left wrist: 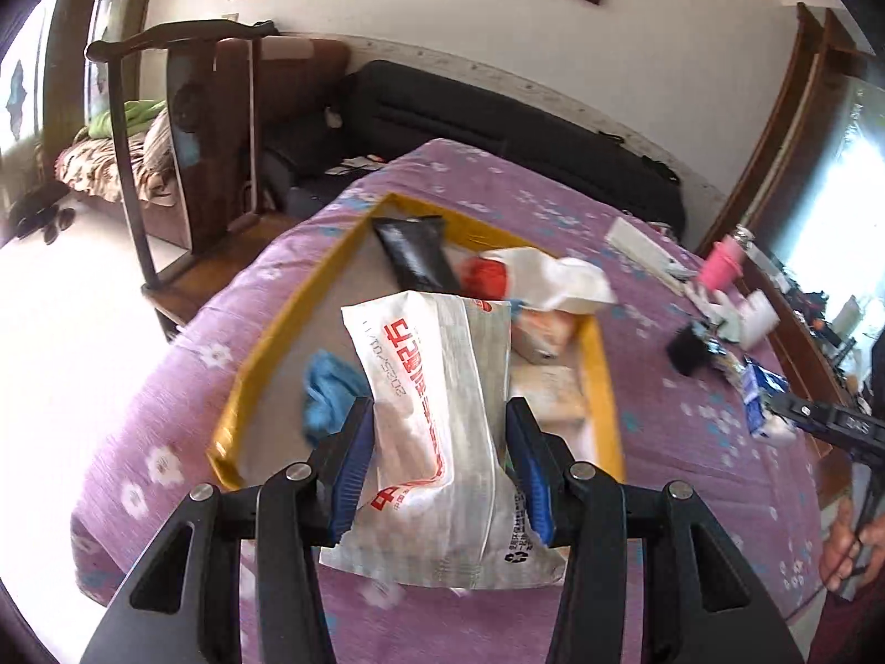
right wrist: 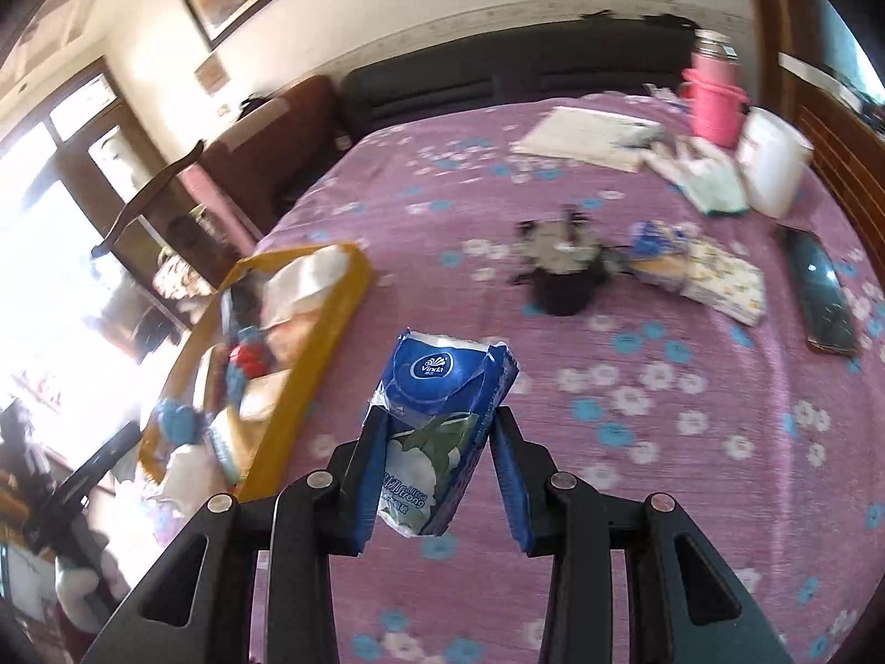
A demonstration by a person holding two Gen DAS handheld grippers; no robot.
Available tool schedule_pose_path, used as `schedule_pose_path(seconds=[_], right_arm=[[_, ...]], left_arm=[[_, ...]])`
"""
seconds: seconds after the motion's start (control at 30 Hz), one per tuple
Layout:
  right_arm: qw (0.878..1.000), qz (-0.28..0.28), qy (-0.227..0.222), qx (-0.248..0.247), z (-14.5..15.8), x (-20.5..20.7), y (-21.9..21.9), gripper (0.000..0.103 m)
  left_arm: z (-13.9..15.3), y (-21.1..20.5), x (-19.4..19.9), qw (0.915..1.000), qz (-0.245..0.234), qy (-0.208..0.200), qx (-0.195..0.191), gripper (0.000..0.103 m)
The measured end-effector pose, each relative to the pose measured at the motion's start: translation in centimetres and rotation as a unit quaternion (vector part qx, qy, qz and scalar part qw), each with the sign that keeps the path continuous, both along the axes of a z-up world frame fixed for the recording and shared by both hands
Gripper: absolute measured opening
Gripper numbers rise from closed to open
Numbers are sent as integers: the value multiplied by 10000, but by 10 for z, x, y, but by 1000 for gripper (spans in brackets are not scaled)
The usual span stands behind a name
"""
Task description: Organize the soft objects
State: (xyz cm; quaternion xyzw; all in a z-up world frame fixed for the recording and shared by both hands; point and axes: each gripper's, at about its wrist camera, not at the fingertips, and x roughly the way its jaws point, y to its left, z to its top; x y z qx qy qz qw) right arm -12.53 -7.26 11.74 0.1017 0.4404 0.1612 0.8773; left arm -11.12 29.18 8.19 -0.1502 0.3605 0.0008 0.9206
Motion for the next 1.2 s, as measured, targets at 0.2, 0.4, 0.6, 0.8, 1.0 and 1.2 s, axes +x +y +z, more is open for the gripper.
schedule_pose_path(seconds=[0.2,0.4,0.6,0.8,1.0,1.2], right_arm=[[9987,501,85,9,-5,6,55,40],[9955,916,220,-85,-14,18,111,41],[9899,1370,354,-11,-22,28,157,41],[9800,1893,516,321,-27,36,199,41],[9735,2219,555,51,-39,35,246,41],[9704,2254,822,-289,-61,36,265,42]], left_arm=[[-1,25,55,9996,54,255,103,47],[-13,38,116,9980,41,590,225,55],[-11,51,111,9987,-45,481,-185,63],[22,74,63,9989,64,-130,-445,73],[32,89,19,9977,153,-381,-537,75],[33,82,-4,9982,232,-471,-304,76]])
